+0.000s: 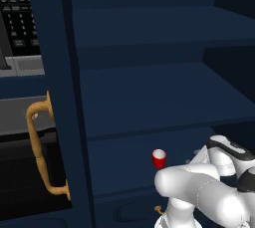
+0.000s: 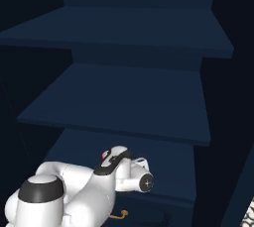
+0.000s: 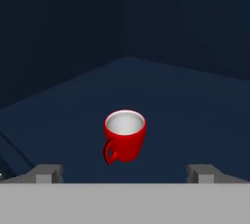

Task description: Pick the kettle from the counter and place it on the tray. Then pick the mug from the cabinet and place it on the tray. Then close the cabinet doors.

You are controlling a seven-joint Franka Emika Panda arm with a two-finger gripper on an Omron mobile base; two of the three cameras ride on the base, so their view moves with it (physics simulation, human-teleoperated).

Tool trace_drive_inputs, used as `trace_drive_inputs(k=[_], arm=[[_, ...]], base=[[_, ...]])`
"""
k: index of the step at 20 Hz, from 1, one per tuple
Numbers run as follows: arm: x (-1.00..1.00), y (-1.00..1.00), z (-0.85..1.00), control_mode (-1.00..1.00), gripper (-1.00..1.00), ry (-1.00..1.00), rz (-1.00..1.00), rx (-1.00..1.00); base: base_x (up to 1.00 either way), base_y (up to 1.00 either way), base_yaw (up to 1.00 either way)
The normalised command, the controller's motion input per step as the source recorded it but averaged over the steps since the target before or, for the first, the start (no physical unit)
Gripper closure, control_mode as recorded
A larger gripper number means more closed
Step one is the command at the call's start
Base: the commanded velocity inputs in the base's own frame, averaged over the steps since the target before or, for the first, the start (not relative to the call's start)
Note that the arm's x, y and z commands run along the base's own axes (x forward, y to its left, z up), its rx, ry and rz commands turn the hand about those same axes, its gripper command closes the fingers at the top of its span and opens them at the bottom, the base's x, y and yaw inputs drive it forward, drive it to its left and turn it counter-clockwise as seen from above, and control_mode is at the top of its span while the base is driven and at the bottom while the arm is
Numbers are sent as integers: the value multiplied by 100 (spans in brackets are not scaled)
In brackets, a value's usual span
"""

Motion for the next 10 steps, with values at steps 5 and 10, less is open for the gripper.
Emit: trace_drive_inputs(k=[5,10], arm=[[11,25,-21,-100,-100,4,-2,0],[24,30,-29,-100,-100,2,-1,0]], base=[[0,0,0],[0,0,0]])
